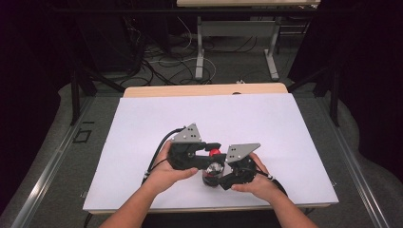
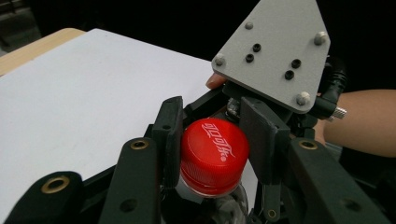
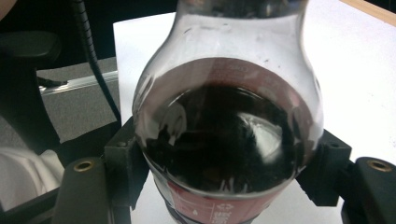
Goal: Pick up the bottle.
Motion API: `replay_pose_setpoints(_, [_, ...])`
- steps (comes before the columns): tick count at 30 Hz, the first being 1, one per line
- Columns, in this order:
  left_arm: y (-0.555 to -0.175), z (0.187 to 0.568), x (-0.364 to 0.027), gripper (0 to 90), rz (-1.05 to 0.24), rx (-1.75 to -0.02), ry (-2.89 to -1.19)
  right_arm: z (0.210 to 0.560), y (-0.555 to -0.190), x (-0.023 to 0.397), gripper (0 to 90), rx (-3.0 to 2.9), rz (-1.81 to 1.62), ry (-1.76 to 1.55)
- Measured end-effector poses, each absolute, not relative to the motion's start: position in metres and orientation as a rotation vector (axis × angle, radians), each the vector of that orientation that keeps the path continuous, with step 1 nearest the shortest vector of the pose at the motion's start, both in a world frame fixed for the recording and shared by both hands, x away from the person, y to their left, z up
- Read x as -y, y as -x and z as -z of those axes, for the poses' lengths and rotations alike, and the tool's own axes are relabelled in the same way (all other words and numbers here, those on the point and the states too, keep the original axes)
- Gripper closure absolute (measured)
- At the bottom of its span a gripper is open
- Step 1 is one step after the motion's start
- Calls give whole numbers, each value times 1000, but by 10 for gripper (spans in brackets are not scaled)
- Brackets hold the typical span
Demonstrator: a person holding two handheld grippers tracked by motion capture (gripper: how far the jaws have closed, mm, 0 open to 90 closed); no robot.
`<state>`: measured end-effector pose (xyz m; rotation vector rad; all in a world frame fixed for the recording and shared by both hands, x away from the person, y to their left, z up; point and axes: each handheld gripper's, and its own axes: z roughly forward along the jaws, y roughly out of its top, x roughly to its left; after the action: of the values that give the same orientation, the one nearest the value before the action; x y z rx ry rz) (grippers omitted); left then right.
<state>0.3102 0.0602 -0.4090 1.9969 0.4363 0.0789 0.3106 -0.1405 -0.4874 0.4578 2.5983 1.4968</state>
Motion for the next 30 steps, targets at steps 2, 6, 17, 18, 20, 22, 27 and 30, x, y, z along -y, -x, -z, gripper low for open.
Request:
replay_pose_setpoints(2, [-310, 409, -60, 613, -95, -444, -2001, 488, -311, 140, 294, -2583, -1502, -482])
replay_pose_setpoints(6, [-305, 408, -55, 614, -146, -512, -2008, 488, -311, 139, 294, -2580, -1473, -520])
replay_pose_setpoints(17, [-297, 404, -46, 615, -263, -670, -2002, 487, -308, 132, 293, -2515, -1441, -634])
replay_pose_setpoints(18, [-296, 404, -46, 615, -277, -685, -2002, 486, -307, 132, 293, -2531, -1412, -653])
replay_pose_setpoints(20, [-292, 404, -42, 615, -314, -758, -1995, 487, -305, 129, 293, -2502, -1394, -706])
replay_pose_setpoints(22, [-291, 404, -41, 615, -329, -787, -1983, 487, -303, 126, 293, -2469, -1372, -733])
replay_pose_setpoints(27, [-289, 403, -39, 613, -350, -827, -1983, 487, -302, 123, 292, -2453, -1360, -762])
replay_pose_setpoints(30, [-291, 403, -41, 606, -331, -798, -1973, 487, -303, 125, 292, -2466, -1393, -741])
